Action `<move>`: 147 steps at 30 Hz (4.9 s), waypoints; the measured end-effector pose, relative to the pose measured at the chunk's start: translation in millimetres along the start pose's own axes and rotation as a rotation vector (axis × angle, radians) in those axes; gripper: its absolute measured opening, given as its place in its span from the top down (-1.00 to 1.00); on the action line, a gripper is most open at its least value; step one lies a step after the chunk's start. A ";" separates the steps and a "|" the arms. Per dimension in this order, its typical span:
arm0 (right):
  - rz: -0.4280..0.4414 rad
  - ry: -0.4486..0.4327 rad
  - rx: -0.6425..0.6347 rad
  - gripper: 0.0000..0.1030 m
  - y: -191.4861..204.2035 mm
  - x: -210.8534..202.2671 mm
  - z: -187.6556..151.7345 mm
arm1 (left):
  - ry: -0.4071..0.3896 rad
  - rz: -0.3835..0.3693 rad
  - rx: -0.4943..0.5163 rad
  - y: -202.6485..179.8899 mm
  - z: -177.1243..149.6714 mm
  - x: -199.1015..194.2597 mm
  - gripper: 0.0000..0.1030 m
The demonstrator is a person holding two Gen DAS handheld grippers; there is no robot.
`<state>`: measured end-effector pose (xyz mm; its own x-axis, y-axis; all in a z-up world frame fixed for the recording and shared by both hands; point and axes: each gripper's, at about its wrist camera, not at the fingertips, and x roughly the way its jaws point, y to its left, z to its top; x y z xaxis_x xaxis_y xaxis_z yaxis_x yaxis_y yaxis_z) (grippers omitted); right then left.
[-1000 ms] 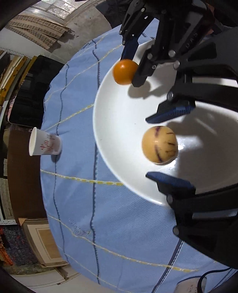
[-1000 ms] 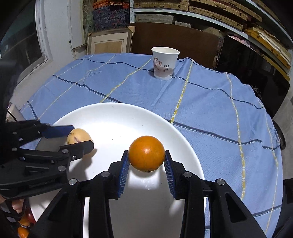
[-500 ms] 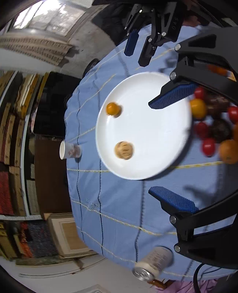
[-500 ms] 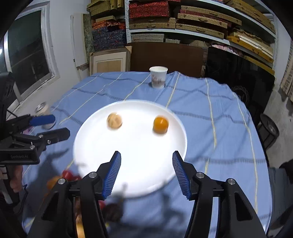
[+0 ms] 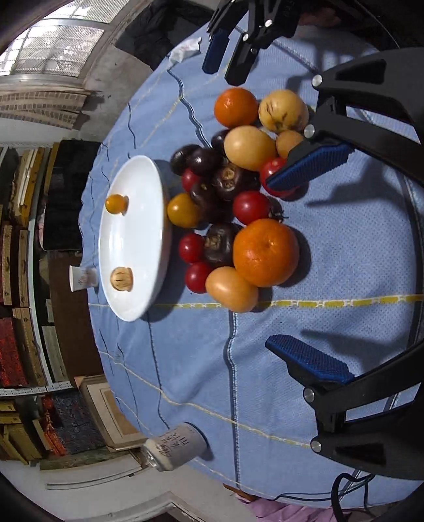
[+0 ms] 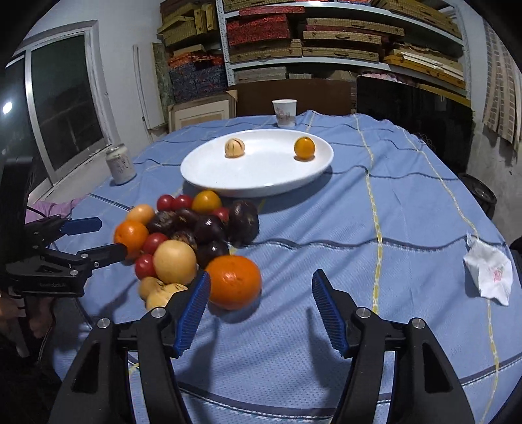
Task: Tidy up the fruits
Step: 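Grasp a tangerine with the left tool while the right tool grasps an orange, then place both held citrus fruits on the white plate and open both tools, then grasp the orange tomato with the left tool while the right tool grasps a pale pear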
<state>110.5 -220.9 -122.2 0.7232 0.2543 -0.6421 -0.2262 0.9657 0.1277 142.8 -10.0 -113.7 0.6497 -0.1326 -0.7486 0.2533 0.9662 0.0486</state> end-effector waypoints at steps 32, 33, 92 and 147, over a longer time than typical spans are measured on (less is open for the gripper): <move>0.057 0.115 0.020 0.11 18.3 37.0 7.6 | -0.076 -0.092 -0.105 15.6 1.7 2.4 0.11; 0.058 0.108 0.012 0.11 19.9 35.7 6.3 | -0.075 -0.093 -0.104 15.6 1.7 2.4 0.11; -0.001 -0.083 -0.090 0.12 -1.3 35.5 139.9 | -0.083 -0.095 -0.070 14.9 138.4 23.4 0.10; 0.090 0.047 -0.143 0.07 65.6 10.4 -10.5 | 0.023 -0.018 -0.109 28.1 -4.4 -0.3 -0.83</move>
<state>96.3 -155.5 -128.4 0.6652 0.3338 -0.6679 -0.3821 0.9207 0.0795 146.6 18.1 -115.0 0.6291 -0.1462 -0.7635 0.1841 0.9822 -0.0364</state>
